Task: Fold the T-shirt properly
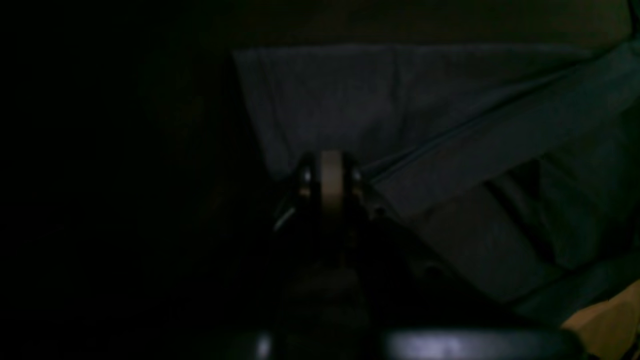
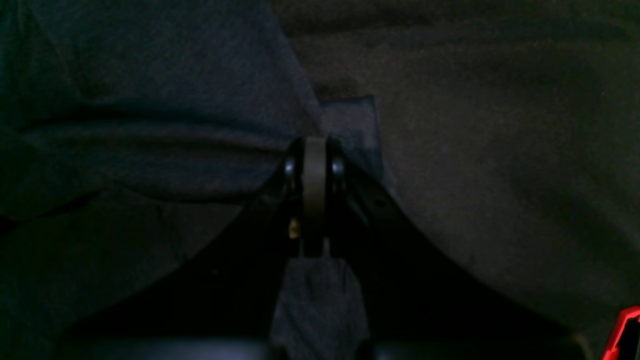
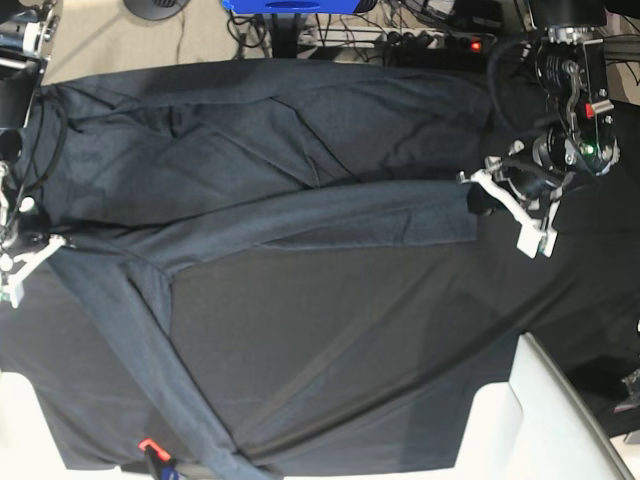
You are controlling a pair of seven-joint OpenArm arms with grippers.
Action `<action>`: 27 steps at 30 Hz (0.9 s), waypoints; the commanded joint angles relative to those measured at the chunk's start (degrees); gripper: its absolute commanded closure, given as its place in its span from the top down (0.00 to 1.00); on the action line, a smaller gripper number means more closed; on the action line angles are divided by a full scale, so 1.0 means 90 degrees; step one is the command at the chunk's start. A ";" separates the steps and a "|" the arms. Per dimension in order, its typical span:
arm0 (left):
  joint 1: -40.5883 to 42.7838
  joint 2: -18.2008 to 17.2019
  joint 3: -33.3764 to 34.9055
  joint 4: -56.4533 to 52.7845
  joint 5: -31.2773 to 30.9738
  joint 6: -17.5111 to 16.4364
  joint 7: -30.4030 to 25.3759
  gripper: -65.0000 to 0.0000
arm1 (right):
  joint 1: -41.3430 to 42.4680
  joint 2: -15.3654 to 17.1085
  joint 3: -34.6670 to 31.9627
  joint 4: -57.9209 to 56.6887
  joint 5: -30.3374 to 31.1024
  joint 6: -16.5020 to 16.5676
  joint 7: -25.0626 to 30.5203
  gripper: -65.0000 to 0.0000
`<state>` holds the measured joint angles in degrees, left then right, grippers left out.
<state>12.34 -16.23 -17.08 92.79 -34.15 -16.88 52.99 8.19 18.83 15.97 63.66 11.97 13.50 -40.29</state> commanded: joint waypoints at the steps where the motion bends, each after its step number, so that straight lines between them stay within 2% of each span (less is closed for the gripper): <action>1: 0.0001 -0.0087 -0.0070 0.0136 -0.0069 -0.0034 -0.0091 0.00 | 0.0043 0.0120 0.0057 0.0111 0.0004 -0.0010 0.0067 0.00; 9: 0.0168 -0.0106 -0.0090 0.0156 -0.0069 -0.0034 -0.0091 0.00 | -0.0319 0.0091 0.0683 0.0316 0.0004 -0.0020 -0.0031 0.00; 17: 0.0500 -0.0097 -0.0090 0.0596 -0.0069 -0.0034 -0.0091 0.00 | -0.0572 0.0091 0.0692 0.0668 0.0004 -0.0010 -0.0158 0.00; 27: 0.0666 -0.0087 -0.0090 0.0508 0.0000 -0.0034 -0.0149 0.00 | -0.0768 -0.0036 0.0692 0.1049 0.0023 -0.0010 -0.0500 0.00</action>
<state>18.70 -16.23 -17.54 96.73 -33.50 -16.91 52.66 0.38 17.37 21.76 71.81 12.14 13.47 -45.34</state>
